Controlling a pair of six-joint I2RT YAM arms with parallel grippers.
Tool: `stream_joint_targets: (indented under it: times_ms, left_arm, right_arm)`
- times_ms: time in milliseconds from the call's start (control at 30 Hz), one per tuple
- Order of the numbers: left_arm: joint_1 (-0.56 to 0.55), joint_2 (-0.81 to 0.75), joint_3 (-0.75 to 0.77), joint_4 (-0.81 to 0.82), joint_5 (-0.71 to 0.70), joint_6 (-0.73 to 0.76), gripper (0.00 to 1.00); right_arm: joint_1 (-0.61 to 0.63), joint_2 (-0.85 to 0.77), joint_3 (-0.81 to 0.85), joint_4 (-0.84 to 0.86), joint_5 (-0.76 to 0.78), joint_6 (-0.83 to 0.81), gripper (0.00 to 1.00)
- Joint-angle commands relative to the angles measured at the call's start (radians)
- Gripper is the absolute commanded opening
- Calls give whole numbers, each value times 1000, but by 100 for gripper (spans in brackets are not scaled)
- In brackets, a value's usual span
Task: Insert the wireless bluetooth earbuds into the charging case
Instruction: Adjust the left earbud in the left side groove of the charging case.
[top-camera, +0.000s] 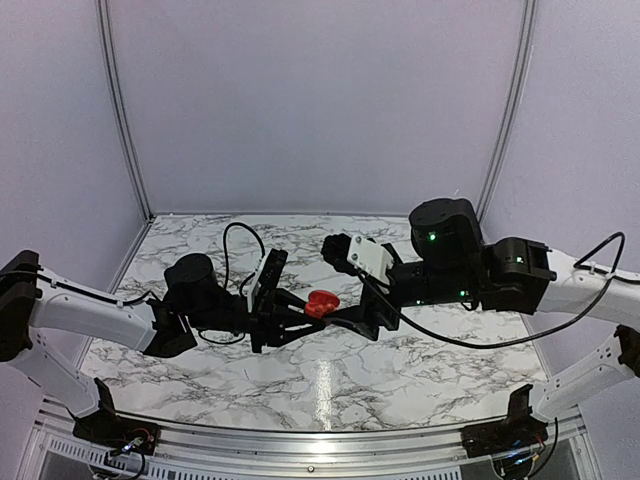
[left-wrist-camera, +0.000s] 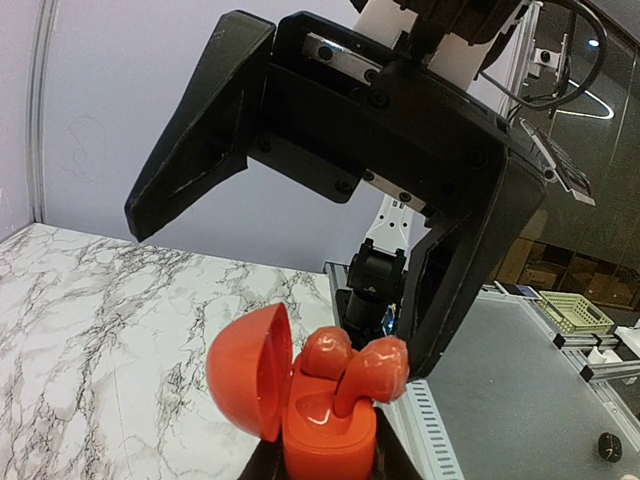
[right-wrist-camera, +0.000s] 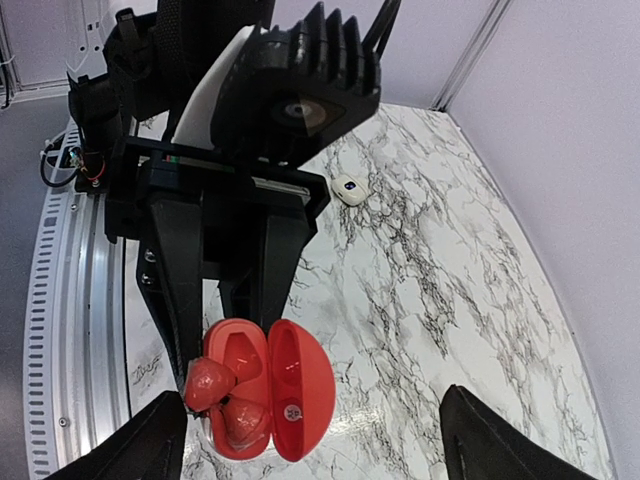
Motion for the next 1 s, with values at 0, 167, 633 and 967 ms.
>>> stream_joint_targets:
  times_ms: [0,167,633,967]
  left_arm:
    - [3,10,29,1,12,13,0]
    - [1,7,28,-3,4,24,0]
    - [-17,5,27,-43,-39,83,0]
    - [-28,-8,27,-69,-75,127,0]
  right_arm:
    - [-4,10,28,28,25,15,87]
    - [-6,27,28,37,26,25,87]
    - [-38,55,24,71,-2,69,87]
    - [-46,79,18,63,-10,79,86]
